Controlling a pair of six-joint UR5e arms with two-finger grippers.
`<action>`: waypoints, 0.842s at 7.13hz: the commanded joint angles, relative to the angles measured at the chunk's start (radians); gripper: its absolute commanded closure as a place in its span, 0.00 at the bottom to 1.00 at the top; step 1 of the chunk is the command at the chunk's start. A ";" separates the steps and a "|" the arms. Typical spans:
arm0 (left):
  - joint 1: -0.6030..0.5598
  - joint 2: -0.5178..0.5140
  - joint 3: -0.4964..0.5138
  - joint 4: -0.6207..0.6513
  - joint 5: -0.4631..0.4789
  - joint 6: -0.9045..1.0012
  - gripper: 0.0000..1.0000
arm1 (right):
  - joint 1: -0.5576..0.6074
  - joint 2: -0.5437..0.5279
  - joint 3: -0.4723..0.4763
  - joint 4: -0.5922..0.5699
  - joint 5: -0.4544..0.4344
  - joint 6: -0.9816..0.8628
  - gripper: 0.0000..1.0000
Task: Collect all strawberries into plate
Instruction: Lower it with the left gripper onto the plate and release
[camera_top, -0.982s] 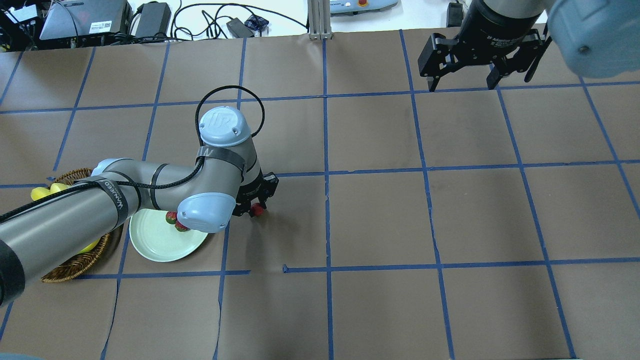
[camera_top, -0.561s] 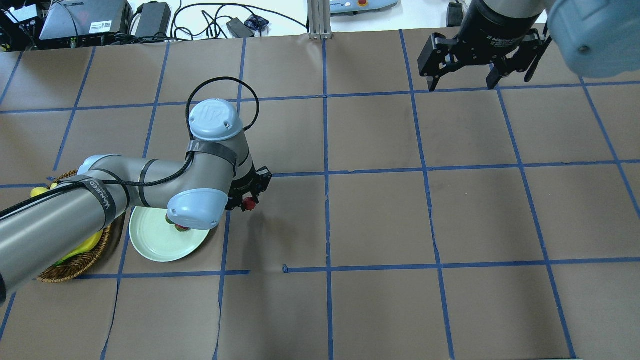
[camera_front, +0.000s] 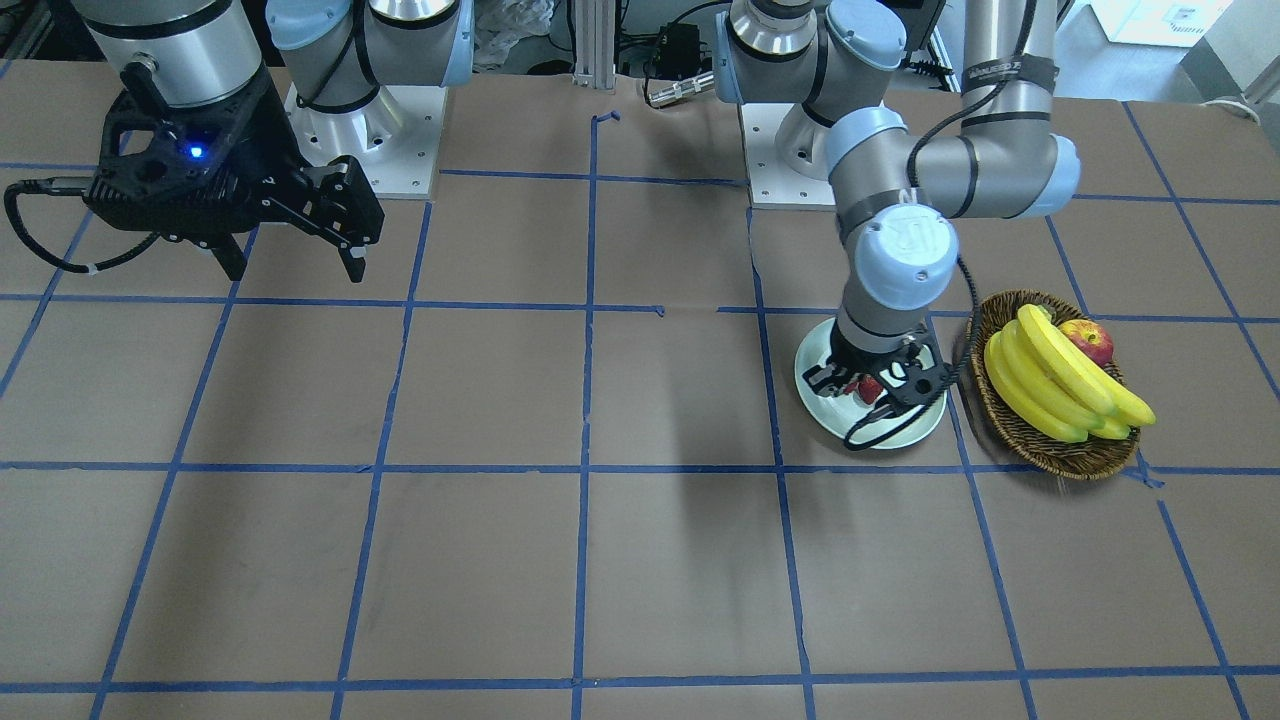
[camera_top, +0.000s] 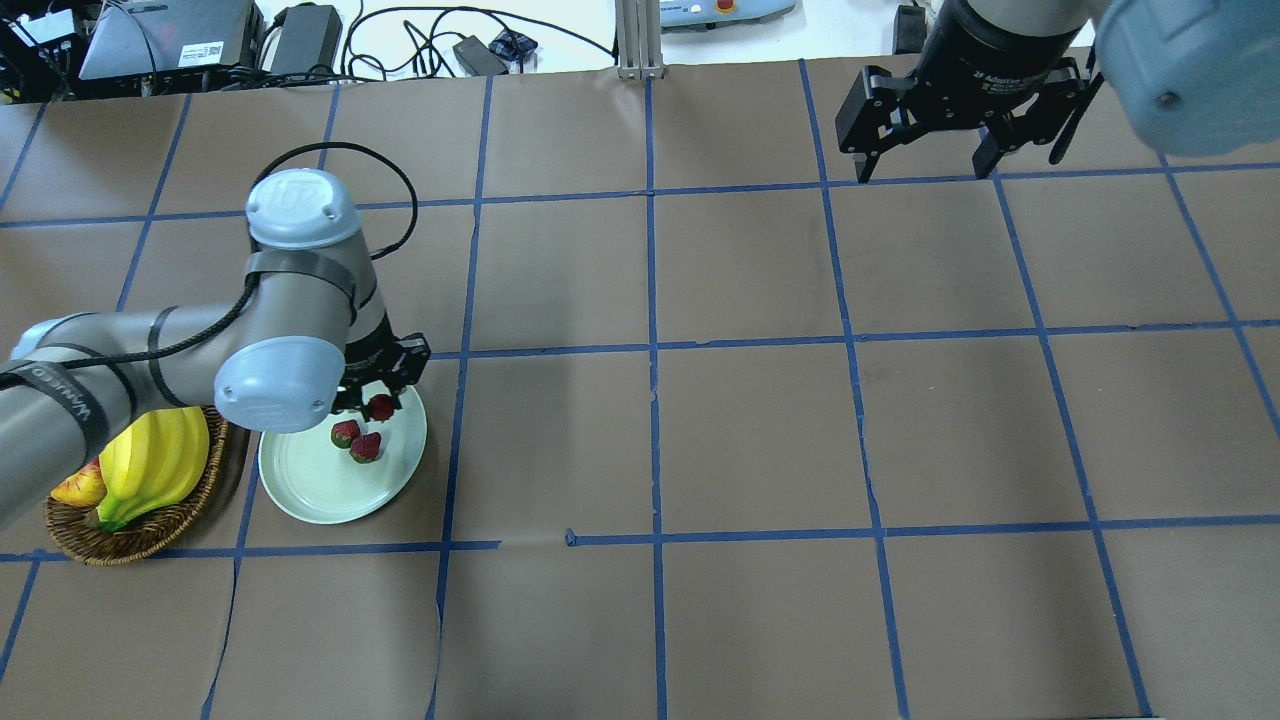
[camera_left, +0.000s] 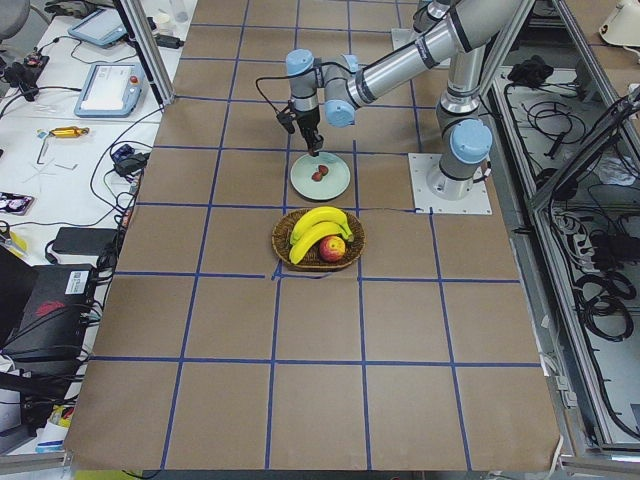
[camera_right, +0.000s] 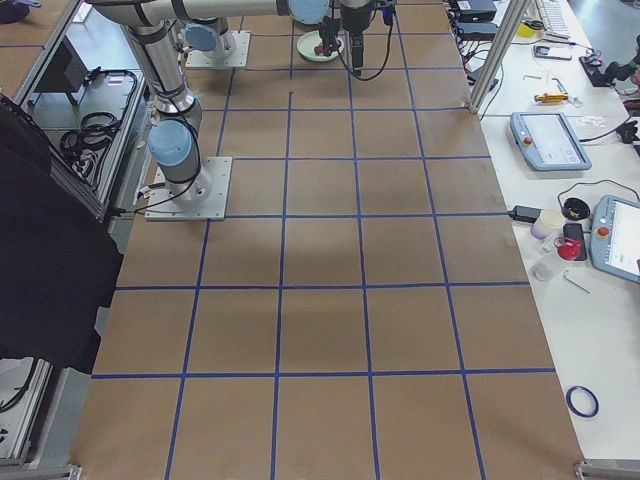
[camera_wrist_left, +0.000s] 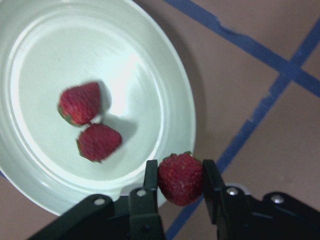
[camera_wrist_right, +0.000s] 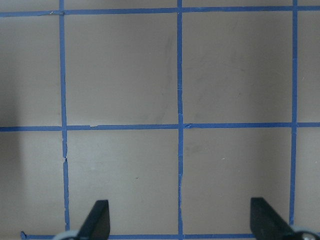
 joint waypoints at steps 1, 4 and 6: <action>0.202 0.008 -0.021 -0.004 0.010 0.228 0.92 | 0.000 0.000 0.000 0.000 0.000 0.000 0.00; 0.207 0.006 -0.054 0.006 -0.042 0.219 0.56 | 0.000 0.000 0.000 0.000 0.002 0.000 0.00; 0.201 0.012 -0.045 0.012 -0.044 0.229 0.00 | 0.000 0.000 0.000 0.000 0.000 0.000 0.00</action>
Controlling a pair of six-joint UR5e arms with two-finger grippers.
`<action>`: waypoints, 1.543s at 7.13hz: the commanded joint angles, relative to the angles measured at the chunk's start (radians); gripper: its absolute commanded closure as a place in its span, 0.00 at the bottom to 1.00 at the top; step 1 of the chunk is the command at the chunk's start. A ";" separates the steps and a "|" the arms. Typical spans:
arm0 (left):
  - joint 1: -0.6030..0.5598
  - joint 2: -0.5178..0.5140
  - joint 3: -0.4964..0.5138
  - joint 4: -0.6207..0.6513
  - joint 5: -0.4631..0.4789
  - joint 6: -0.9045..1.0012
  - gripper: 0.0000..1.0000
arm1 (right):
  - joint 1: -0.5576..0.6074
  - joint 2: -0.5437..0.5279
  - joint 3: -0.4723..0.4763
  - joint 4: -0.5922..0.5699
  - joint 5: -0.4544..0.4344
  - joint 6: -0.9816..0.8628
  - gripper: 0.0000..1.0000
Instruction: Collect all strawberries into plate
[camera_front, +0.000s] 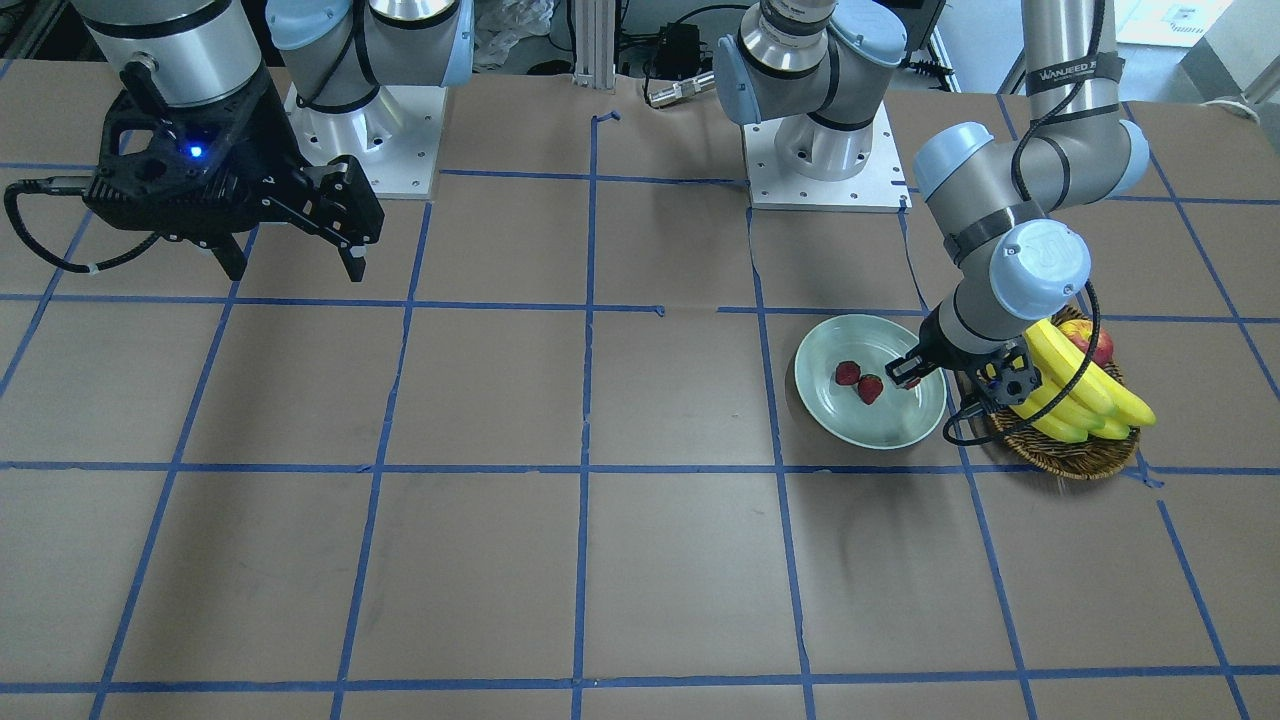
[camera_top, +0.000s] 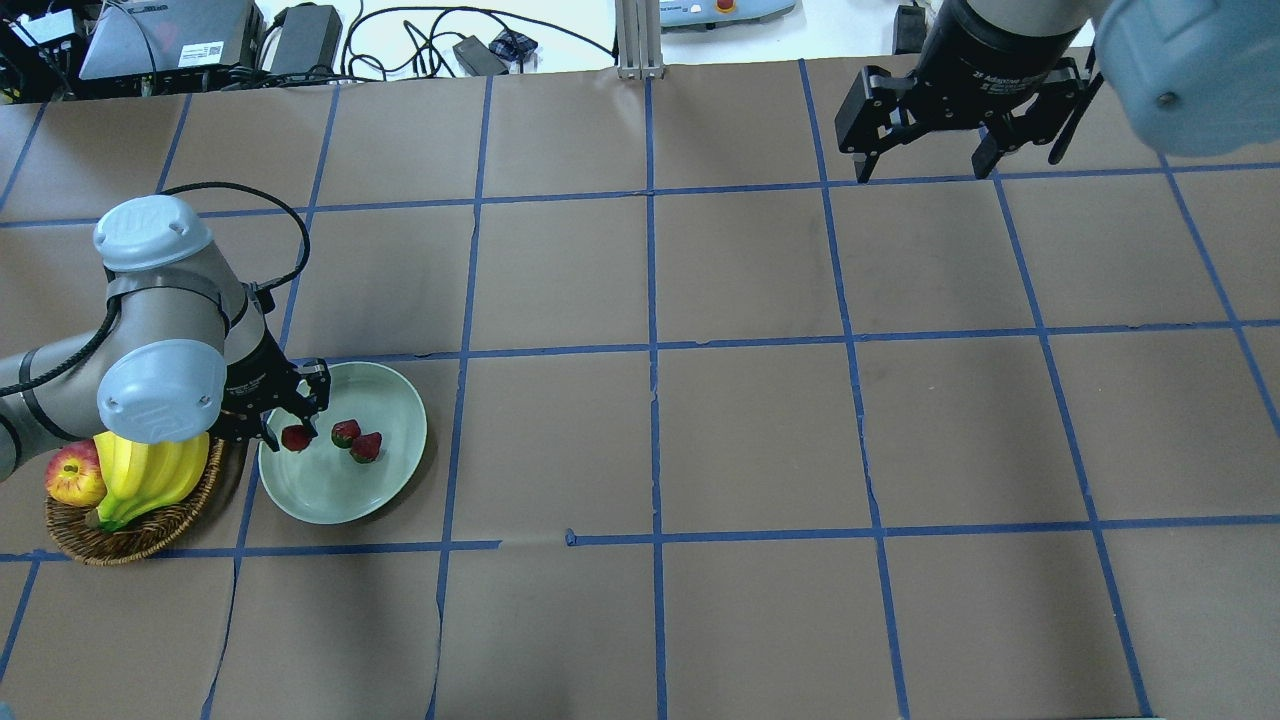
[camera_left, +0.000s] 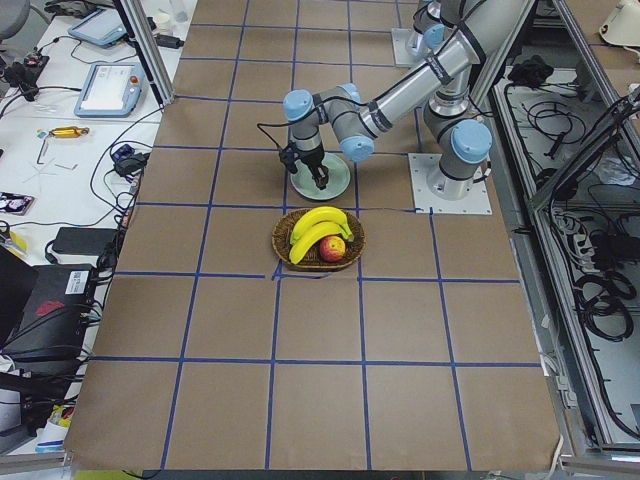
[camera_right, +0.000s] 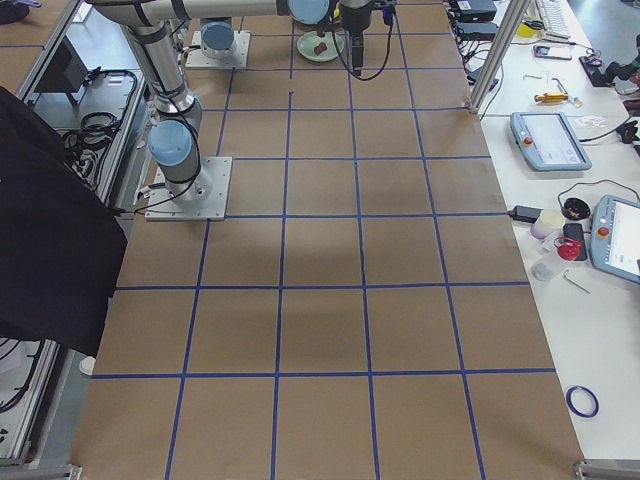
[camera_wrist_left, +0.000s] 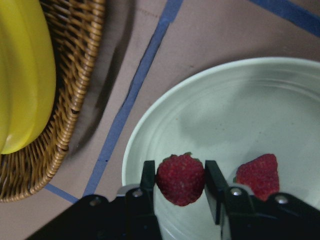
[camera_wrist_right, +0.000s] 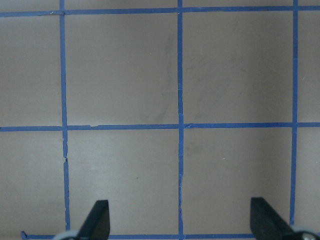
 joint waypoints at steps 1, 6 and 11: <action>-0.004 0.039 0.045 -0.005 0.000 0.009 0.00 | 0.000 0.000 0.002 0.001 -0.001 0.000 0.00; -0.010 0.191 0.439 -0.479 -0.123 0.284 0.00 | 0.000 0.000 0.002 0.000 0.002 0.000 0.00; -0.277 0.222 0.527 -0.492 -0.132 0.305 0.00 | 0.002 0.002 -0.002 -0.002 0.005 0.000 0.00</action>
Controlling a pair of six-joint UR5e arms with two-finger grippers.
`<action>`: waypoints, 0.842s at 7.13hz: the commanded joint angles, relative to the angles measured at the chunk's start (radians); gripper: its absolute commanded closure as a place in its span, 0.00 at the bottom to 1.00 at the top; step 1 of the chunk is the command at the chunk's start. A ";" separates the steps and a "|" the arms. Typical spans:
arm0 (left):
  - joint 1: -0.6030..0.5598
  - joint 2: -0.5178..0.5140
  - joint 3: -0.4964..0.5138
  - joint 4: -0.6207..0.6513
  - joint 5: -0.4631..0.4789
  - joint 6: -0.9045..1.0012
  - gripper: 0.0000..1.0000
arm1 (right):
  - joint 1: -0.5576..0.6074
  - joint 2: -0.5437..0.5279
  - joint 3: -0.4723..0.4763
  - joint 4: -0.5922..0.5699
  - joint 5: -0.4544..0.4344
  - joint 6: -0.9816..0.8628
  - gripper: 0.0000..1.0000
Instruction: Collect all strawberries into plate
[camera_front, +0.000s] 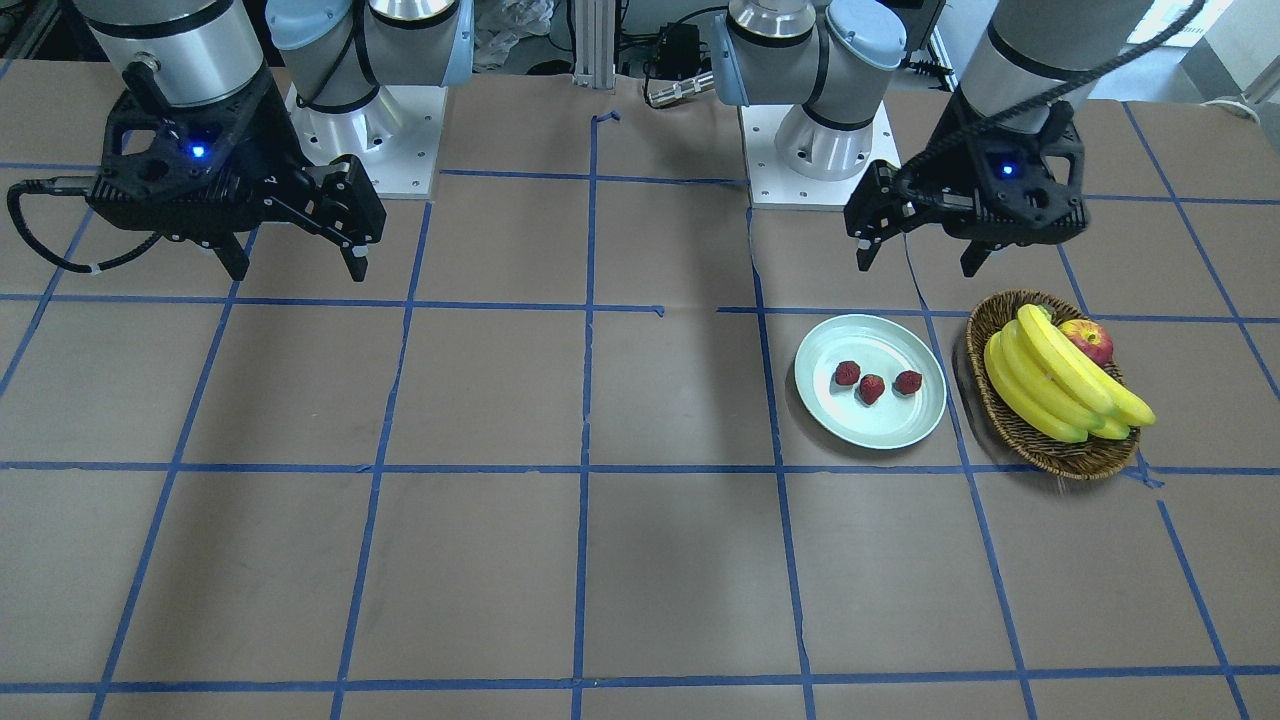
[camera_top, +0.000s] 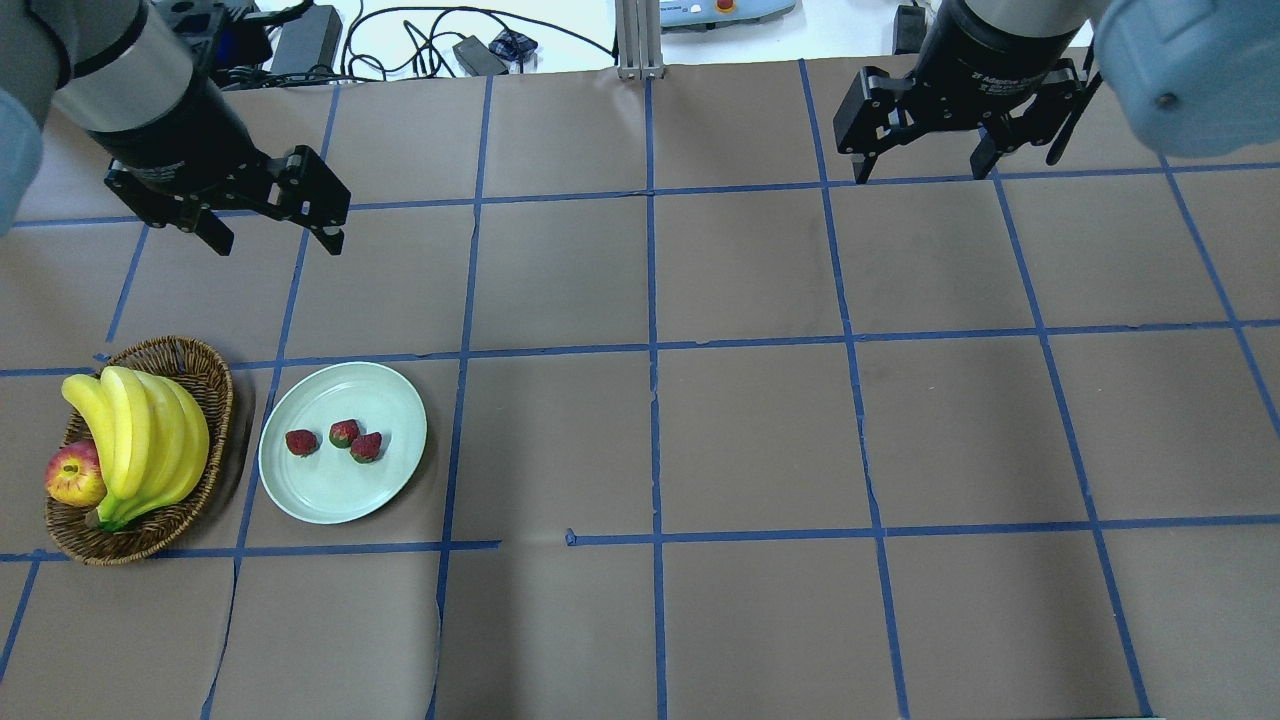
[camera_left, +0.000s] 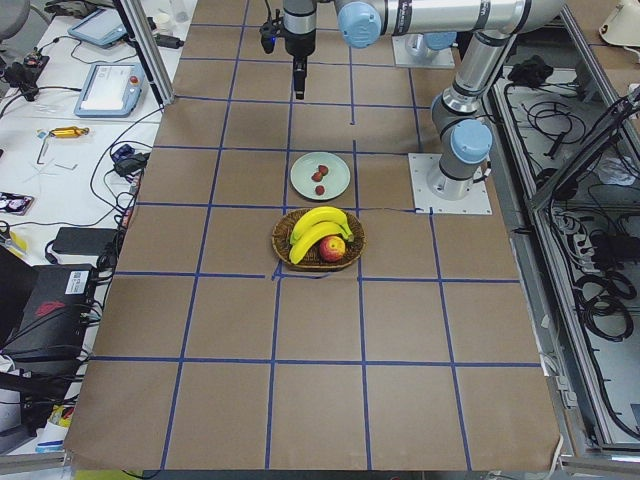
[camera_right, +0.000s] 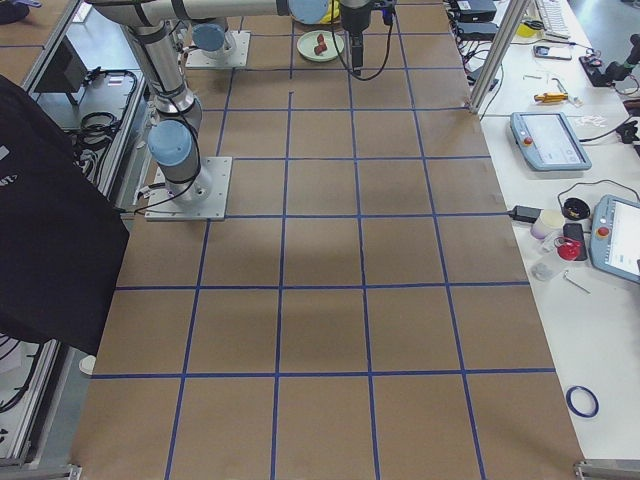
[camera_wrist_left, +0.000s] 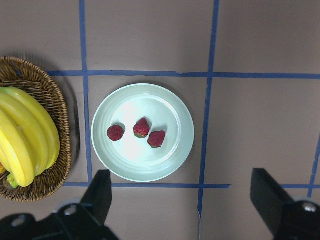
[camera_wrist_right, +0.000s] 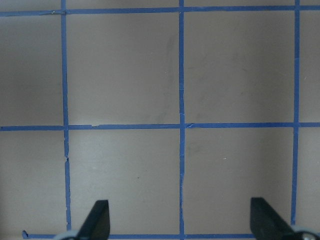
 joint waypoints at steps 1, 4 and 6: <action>-0.033 -0.015 0.029 0.071 -0.003 0.000 0.00 | 0.000 0.001 -0.001 -0.001 0.000 0.000 0.00; -0.039 -0.010 0.022 0.055 -0.009 -0.003 0.00 | 0.002 0.001 -0.001 -0.001 0.000 0.000 0.00; -0.082 -0.007 0.026 0.046 -0.029 0.000 0.00 | 0.003 0.001 -0.001 0.000 -0.003 0.000 0.00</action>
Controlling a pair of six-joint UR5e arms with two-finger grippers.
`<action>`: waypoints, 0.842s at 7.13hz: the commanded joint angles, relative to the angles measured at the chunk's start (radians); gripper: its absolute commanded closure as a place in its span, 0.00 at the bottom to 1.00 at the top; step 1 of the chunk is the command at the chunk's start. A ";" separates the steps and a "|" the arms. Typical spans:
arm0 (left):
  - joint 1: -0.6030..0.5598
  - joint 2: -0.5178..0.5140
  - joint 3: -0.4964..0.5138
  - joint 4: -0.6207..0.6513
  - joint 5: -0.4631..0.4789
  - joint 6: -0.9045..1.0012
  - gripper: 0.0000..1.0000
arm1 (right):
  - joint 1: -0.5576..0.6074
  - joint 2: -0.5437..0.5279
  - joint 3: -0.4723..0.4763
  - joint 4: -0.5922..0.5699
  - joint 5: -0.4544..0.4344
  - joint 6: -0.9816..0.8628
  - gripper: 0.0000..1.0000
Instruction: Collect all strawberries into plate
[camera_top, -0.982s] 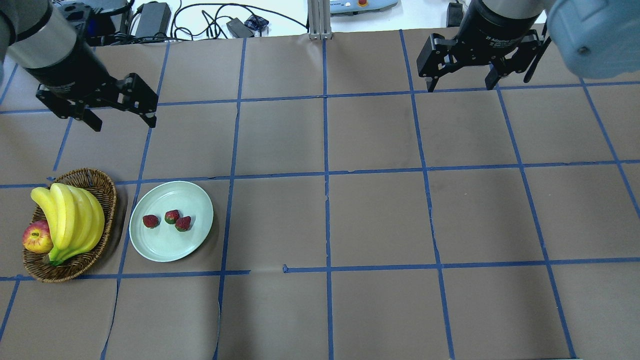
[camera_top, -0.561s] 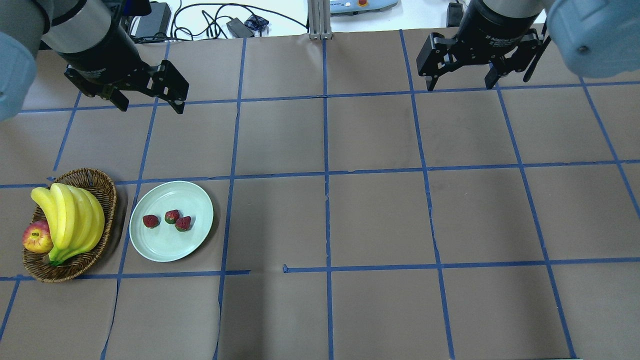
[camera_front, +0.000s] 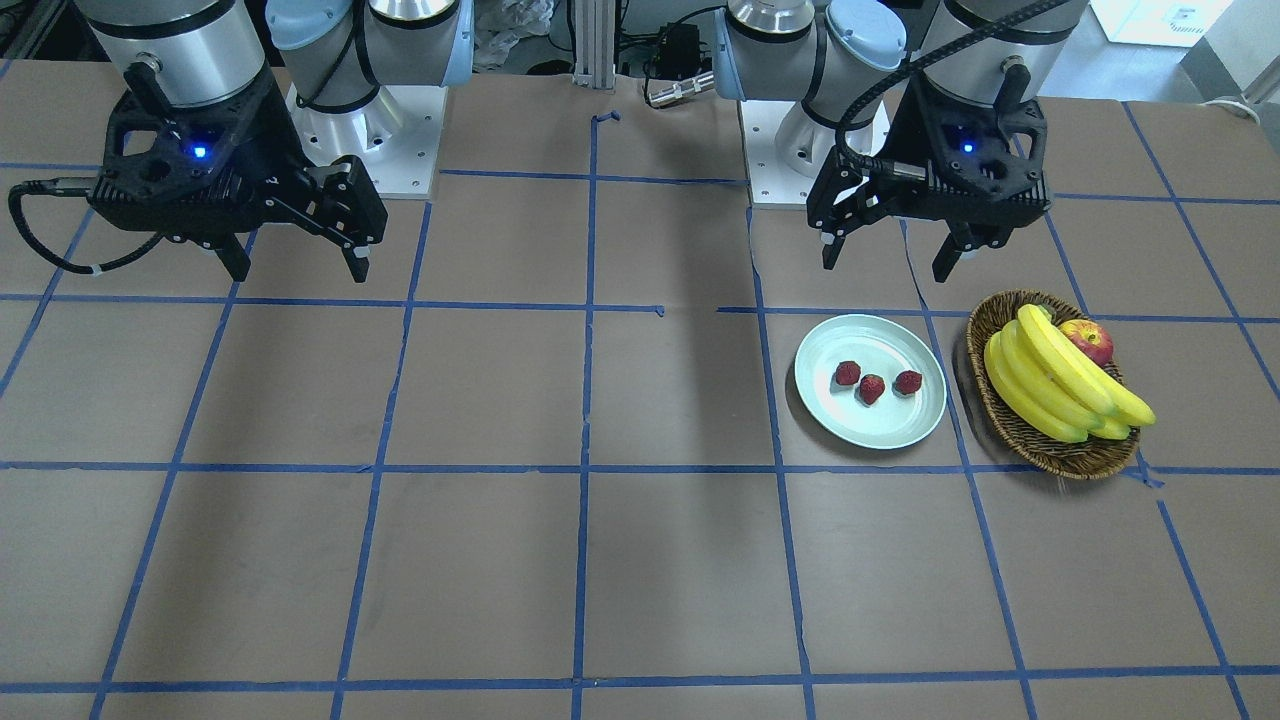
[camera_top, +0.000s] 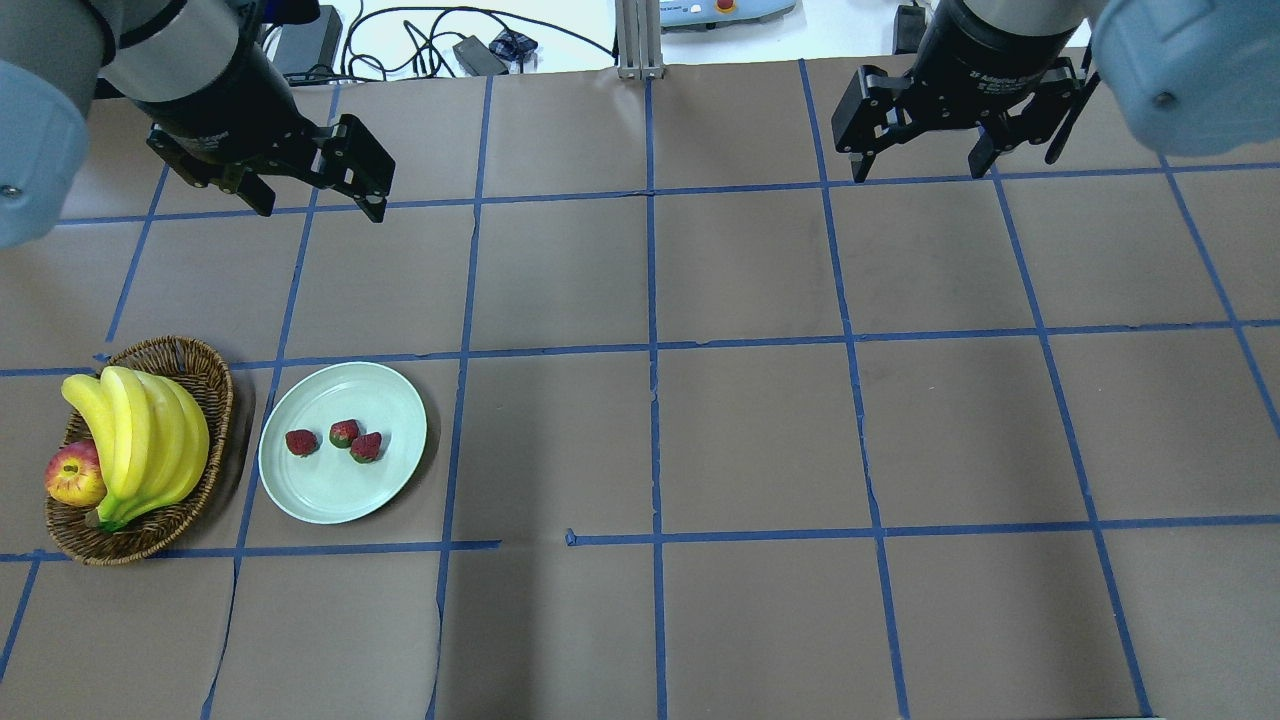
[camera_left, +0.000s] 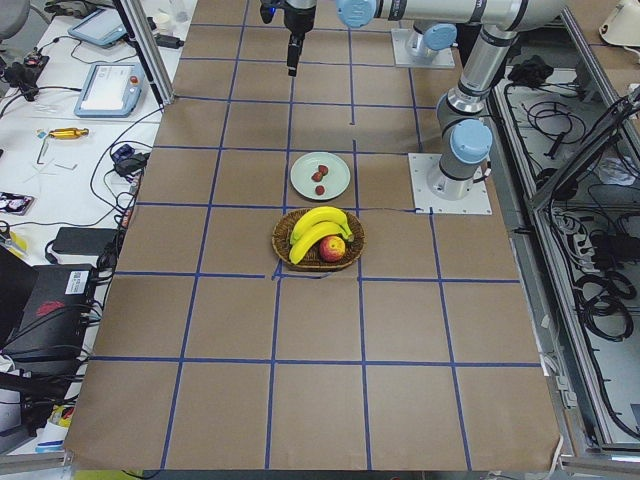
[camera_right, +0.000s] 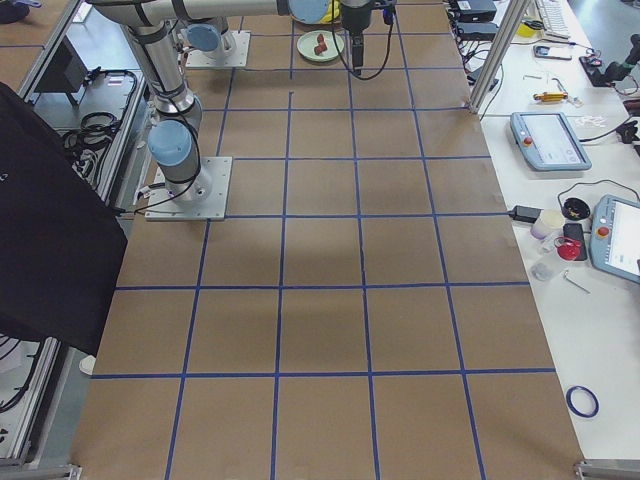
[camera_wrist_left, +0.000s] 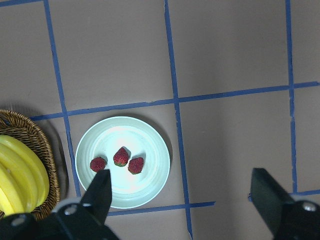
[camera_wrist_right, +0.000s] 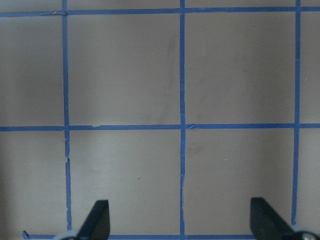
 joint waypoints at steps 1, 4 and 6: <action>-0.024 0.001 0.003 -0.003 -0.003 0.000 0.00 | 0.001 0.000 0.000 0.001 -0.001 0.000 0.00; -0.024 0.007 -0.004 0.003 0.002 -0.014 0.00 | 0.001 0.000 0.000 0.001 0.001 0.000 0.00; -0.020 0.004 0.008 0.003 -0.006 -0.015 0.00 | 0.001 0.000 0.000 0.001 0.001 0.000 0.00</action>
